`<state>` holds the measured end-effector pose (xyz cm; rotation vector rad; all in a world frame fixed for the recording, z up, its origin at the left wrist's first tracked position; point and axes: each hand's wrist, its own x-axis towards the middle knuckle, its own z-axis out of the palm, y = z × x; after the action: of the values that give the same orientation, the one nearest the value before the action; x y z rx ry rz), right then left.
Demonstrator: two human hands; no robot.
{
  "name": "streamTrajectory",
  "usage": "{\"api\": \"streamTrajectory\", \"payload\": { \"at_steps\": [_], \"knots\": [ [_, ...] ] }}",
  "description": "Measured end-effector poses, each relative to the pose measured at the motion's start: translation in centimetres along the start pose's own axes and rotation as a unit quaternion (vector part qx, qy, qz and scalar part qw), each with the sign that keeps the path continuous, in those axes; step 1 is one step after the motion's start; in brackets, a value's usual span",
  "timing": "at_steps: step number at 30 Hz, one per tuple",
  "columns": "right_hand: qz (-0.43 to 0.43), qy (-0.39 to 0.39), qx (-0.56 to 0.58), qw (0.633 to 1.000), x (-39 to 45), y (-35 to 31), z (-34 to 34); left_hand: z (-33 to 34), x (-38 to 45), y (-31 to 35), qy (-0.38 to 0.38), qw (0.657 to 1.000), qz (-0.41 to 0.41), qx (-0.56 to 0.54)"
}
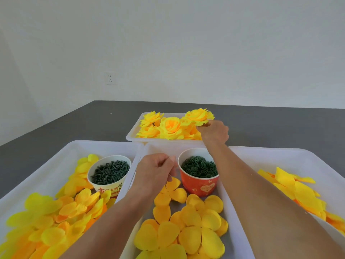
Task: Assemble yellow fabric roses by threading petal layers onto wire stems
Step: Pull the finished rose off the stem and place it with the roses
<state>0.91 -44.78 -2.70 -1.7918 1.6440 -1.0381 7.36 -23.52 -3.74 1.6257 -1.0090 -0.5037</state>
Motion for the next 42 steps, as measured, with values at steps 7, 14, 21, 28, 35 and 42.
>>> {"api": "streamTrajectory", "payload": {
  "at_steps": [7, 14, 21, 28, 35, 42],
  "knots": [
    [0.000, -0.022, -0.138, 0.990, -0.6, -0.2, 1.3, 0.1, 0.0, -0.4, 0.001, 1.000, -0.006, 0.008],
    [0.006, 0.047, -0.127, 0.991, -1.9, -0.1, -0.4, -0.1, 0.1, -0.5, 0.008, 1.000, 0.001, 0.013],
    [-0.200, 0.046, -0.097, 0.974, -2.1, 0.5, -1.4, 0.0, 0.0, -0.6, 0.003, 0.999, 0.015, 0.029],
    [-0.232, -0.010, -0.175, 0.957, -1.7, 1.3, -1.8, 0.0, 0.0, -0.8, 0.003, 0.999, 0.016, 0.037],
    [-0.253, -0.026, -0.224, 0.941, -3.7, 1.8, -4.6, -0.2, -0.8, 0.2, 0.016, 0.999, 0.014, 0.031],
    [-0.314, -0.110, -0.108, 0.937, -11.2, 0.1, -7.0, -2.5, -2.5, 1.1, 0.041, 0.994, 0.028, 0.098]
  ]
}}
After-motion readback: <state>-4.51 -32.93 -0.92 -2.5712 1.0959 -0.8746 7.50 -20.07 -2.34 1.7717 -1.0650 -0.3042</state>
